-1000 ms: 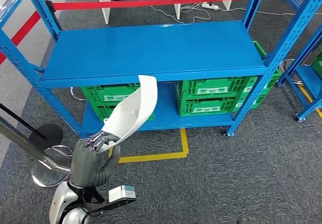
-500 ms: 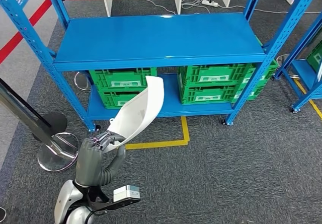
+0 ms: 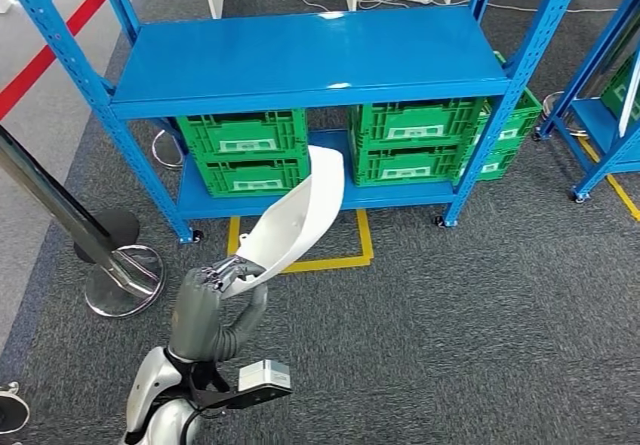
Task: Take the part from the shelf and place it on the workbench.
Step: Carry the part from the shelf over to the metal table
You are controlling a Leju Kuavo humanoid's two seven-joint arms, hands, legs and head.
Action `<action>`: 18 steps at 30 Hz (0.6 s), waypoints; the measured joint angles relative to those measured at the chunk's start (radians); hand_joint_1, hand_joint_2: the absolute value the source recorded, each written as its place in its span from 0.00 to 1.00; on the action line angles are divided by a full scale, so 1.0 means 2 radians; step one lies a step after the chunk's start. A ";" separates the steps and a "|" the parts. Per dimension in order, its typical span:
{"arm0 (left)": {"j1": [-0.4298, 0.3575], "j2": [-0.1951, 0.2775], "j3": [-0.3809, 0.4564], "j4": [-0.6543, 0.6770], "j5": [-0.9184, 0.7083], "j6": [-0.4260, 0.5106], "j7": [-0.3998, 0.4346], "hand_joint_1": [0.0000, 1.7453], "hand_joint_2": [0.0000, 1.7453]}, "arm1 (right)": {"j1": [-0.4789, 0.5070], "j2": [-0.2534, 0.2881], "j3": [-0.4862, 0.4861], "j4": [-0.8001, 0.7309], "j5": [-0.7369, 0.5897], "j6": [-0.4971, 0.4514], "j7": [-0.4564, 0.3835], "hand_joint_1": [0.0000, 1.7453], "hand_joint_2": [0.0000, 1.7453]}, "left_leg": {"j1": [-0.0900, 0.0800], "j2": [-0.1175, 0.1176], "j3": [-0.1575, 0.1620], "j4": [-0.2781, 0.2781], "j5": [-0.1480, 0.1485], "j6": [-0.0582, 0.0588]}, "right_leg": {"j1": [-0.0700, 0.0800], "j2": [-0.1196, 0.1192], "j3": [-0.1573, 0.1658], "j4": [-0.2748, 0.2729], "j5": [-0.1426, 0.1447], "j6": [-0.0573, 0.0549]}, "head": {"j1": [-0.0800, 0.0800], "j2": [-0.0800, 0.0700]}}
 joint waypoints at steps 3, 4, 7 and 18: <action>-0.007 -0.004 -0.002 0.002 0.003 0.000 -0.001 1.00 1.00 | -0.001 0.003 -0.006 -0.002 0.000 -0.003 0.004 0.00 0.00 | -0.003 -0.001 0.044 -0.074 -0.012 0.009 | 0.001 0.000 -0.013 0.004 0.013 0.009 | 0.001 0.000; -0.007 -0.004 -0.002 0.003 0.003 0.000 -0.001 1.00 1.00 | 0.000 0.004 -0.007 -0.002 0.000 -0.003 0.004 0.00 0.00 | -0.004 -0.001 0.042 -0.079 -0.011 0.013 | 0.000 0.000 -0.015 0.004 0.018 0.013 | 0.001 0.000; -0.010 -0.006 -0.003 0.006 0.005 -0.001 -0.002 1.00 1.00 | 0.001 0.004 -0.011 -0.003 -0.001 -0.003 0.005 0.00 0.00 | -0.004 0.002 0.028 -0.082 0.004 0.025 | -0.002 0.002 -0.030 0.024 -0.008 0.021 | 0.002 0.000; -0.020 -0.014 -0.010 0.019 0.019 -0.009 -0.009 1.00 1.00 | -0.002 0.004 -0.024 -0.010 0.004 0.003 -0.002 0.00 0.00 | -0.013 0.004 -0.033 -0.074 0.057 0.024 | 0.002 0.004 0.063 -0.010 -0.040 0.016 | 0.003 0.000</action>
